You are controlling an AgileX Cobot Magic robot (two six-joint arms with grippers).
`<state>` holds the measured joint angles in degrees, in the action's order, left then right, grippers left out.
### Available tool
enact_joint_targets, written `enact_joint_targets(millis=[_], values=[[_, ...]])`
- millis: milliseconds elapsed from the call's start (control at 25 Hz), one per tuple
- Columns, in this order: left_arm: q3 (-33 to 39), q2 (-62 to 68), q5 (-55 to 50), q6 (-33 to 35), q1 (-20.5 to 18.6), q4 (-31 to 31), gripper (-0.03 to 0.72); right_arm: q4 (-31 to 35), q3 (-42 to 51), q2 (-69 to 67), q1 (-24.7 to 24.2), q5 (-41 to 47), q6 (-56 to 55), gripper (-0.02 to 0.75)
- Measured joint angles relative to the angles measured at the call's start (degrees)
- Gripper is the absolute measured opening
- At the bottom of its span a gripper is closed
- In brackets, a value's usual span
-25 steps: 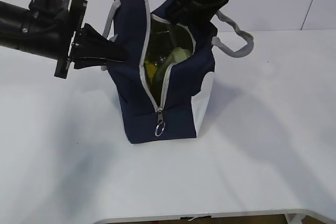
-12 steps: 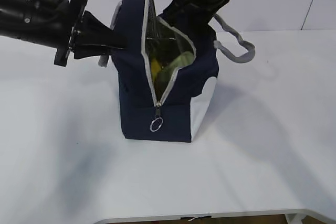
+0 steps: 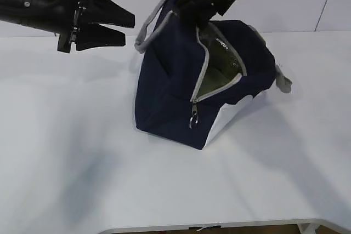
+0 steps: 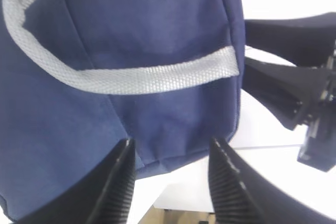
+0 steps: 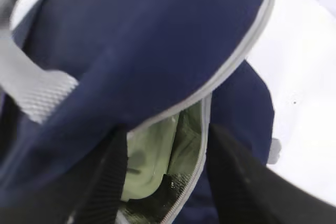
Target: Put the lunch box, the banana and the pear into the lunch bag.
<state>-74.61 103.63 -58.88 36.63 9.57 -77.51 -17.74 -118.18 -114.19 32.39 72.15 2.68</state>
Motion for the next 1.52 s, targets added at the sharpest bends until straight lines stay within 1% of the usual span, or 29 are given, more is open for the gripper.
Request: enact_joint_targets(millis=[240, 520, 680, 840, 1040, 1160, 1400, 1520], values=[[0.0, 0.0, -0.9, 0.0, 0.0, 0.0, 0.326, 0.24, -0.1, 0.54, 0.0, -0.1, -0.13, 0.412], [0.0, 0.0, -5.12, 0.0, 0.0, 0.64, 0.301, 1.03, -0.1, 0.54, 0.0, -0.1, -0.13, 0.412], [0.0, 0.0, -8.17, 0.0, 0.0, 1.7, 0.288, 2.96, -0.1, 0.34, 0.0, -0.1, -0.13, 0.389], [0.0, 0.0, -8.58, -0.29, 0.0, 4.77, 0.267, 3.32, -0.1, -1.07, 0.0, -0.62, -0.13, 0.349], [-0.04, 0.0, -8.78, -3.38, 0.0, 12.87, 0.243, 7.66, -0.1, -1.55, 0.0, -4.09, -0.25, 0.296], [-0.04, 0.0, -8.92, -5.42, 0.0, 17.39, 0.241, 10.19, -0.1, -1.55, 0.0, -5.86, -0.25, 0.285], [-0.13, 0.0, -9.12, -6.41, 0.0, 19.72, 0.241, 16.54, -0.1, -1.68, 0.0, -9.96, -0.25, 0.283], [-0.13, 0.0, -9.42, -7.4, 0.0, 23.09, 0.241, 17.74, -0.1, -2.19, 0.0, -10.53, -0.25, 0.283]])
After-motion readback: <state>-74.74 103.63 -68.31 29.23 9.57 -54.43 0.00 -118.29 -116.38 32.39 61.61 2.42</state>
